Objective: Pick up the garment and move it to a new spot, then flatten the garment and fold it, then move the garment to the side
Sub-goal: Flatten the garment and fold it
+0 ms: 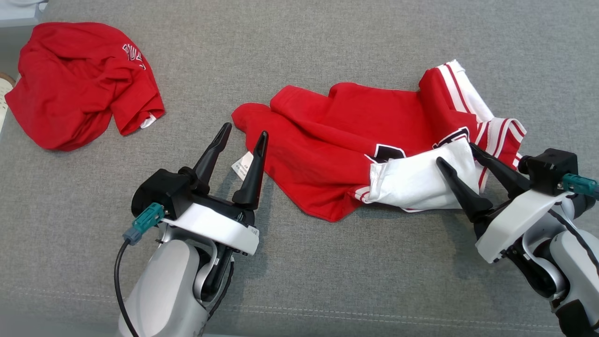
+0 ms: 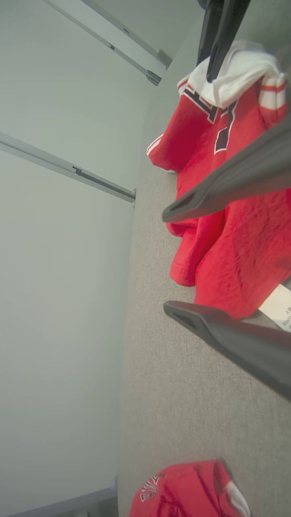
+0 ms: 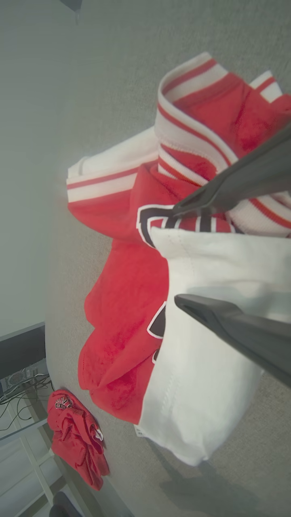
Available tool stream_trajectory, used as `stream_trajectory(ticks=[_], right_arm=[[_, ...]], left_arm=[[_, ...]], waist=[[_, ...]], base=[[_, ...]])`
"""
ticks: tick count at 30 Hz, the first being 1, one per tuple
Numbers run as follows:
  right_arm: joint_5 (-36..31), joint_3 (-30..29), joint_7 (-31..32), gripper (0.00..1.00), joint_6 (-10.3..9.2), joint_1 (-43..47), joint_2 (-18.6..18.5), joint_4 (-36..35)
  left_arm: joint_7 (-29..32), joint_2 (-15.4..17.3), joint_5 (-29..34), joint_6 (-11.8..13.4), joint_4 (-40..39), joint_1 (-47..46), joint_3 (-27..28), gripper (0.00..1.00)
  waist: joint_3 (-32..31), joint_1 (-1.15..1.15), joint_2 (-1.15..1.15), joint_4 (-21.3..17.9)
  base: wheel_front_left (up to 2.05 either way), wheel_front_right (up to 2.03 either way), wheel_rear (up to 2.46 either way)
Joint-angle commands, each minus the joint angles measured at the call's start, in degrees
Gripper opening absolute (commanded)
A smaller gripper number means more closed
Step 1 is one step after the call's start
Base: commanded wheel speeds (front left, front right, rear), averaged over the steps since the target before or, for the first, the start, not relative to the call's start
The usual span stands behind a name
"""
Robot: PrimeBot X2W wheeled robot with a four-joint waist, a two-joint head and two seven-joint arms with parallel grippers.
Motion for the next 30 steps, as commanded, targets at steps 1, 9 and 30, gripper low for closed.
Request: stream_trajectory(ticks=[1, 9, 30], right_arm=[[-0.2, 0.4, 0.2, 0.93, 0.00, 1.1, -0.5, -1.3], [-0.8, 4.3, 1.2, 0.91, 0.00, 0.0, -0.5, -2.9], [2.3, 6.7, 1.5, 0.97, 0.00, 4.4, -5.8, -8.6]], left_arm=[[-0.3, 1.0, -0.3, -0.4, -1.4, -1.0, 1.5, 1.00], [-0.3, 1.0, -0.4, -0.4, -1.5, -1.1, 1.7, 1.00], [-0.3, 1.0, 0.0, -0.4, -1.5, -0.9, 2.1, 1.00]], waist=[[0.1, 0.00, 0.00, 0.1], [0.1, 0.00, 0.00, 0.6], [-0.7, 0.00, 0.00, -1.6]], base=[[0.00, 0.00, 0.00], [0.00, 0.00, 0.00], [0.00, 0.00, 0.00]])
